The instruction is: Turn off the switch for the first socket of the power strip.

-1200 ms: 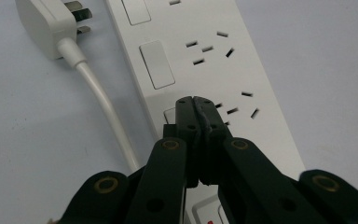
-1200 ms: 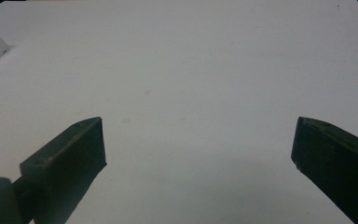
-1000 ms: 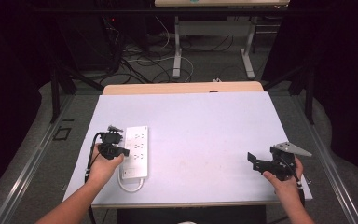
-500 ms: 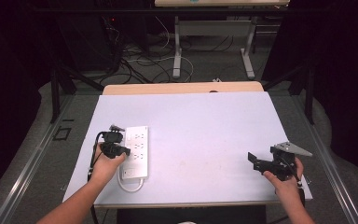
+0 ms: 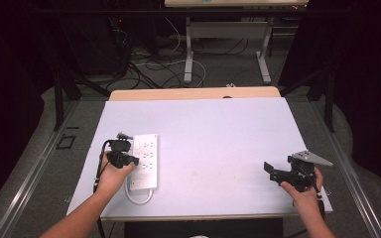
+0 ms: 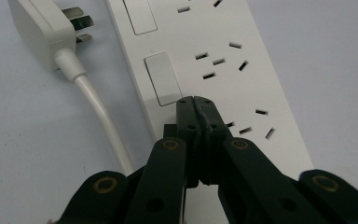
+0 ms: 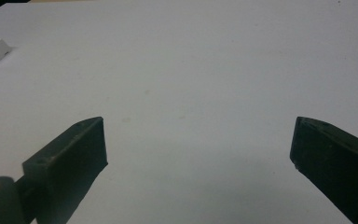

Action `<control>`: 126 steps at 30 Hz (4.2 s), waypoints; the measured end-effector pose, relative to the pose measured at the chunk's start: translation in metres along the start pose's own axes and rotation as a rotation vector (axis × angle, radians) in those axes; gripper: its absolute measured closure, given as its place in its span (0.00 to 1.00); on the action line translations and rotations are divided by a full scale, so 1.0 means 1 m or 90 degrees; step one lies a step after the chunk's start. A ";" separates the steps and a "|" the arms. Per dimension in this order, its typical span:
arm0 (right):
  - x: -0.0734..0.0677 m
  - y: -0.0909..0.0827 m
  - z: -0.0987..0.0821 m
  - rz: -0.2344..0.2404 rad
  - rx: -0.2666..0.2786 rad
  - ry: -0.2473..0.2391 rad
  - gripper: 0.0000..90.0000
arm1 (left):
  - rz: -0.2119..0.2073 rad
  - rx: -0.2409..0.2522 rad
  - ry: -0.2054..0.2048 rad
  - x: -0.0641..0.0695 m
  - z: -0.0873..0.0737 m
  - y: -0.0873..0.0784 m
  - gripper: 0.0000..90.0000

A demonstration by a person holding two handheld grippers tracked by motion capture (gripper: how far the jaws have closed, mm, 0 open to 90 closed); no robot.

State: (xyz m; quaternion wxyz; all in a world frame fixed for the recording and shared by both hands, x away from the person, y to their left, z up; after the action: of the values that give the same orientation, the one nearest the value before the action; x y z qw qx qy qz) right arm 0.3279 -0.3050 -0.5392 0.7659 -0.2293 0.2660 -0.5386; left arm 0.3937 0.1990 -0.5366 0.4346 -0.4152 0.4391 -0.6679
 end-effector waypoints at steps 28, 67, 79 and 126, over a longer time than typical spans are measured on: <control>0.001 0.000 0.000 0.000 0.000 -0.001 0.04 | 0.000 0.004 0.001 -0.003 0.001 0.003 1.00; 0.002 0.003 0.000 0.005 -0.001 0.009 0.05 | -0.004 0.012 0.021 0.001 0.002 -0.014 0.93; 0.000 0.003 0.001 0.004 0.000 0.005 0.05 | -0.017 0.044 0.032 0.005 -0.001 -0.029 0.84; 0.001 0.001 0.001 0.001 -0.006 0.006 0.05 | -0.070 0.238 0.058 -0.013 -0.035 -0.063 0.42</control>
State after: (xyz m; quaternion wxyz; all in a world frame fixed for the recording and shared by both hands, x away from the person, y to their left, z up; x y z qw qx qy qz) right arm 0.3292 -0.3053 -0.5395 0.7639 -0.2302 0.2721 -0.5381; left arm 0.3510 0.2340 -0.4884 0.4467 -0.3200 0.3032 -0.7786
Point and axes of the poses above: each handheld gripper's, and its own axes: y roughly forward along the jaws, z roughly out of its top, x roughly to its right, the point moved 3 cm from there along y, roughly forward along the jaws, and after that the axes turned 10 degrees about -x, right-handed, at the moved point
